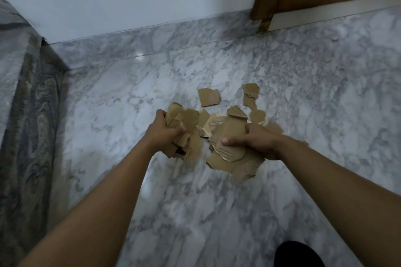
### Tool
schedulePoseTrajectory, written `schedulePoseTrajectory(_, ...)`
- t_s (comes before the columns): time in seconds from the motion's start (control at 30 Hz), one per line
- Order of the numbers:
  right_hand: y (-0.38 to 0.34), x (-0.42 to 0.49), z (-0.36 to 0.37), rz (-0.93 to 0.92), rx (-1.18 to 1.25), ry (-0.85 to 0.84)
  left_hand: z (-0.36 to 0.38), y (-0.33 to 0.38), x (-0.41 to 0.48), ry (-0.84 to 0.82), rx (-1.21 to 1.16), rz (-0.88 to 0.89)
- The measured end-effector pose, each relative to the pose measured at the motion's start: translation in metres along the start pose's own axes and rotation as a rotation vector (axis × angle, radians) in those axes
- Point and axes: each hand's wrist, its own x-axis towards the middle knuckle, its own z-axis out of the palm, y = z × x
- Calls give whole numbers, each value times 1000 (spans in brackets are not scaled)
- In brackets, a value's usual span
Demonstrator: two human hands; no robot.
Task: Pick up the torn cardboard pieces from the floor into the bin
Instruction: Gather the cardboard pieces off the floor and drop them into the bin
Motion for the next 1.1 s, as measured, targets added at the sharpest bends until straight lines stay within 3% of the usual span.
schedulePoseTrajectory(0.1,7,-2,8,23,52,21,22,5,-5,-73,20,8)
schedulePoseTrajectory(0.13,8,-7,10,37,-54,57,27,6,-7,-82,47,5)
schedulePoseTrajectory(0.27,6,-32,12,200,-1027,106,30,9,-10,-93,155,-6)
schedulePoseTrajectory(0.37,8,-51,9,269,-1114,177,21,14,-12,-90,173,5)
schedulePoseTrajectory(0.63,19,-88,-11,82,-682,403,38,41,-35,-171,200,118)
schedulePoseTrajectory(0.83,-2,-138,-25,60,-486,311,51,50,-35,-233,308,177)
schedulePoseTrajectory(0.97,-17,-166,-28,-89,-218,239,51,56,-32,-254,358,209)
schedulePoseTrajectory(1.1,-36,-182,-33,-105,40,125,42,62,-27,-214,394,239)
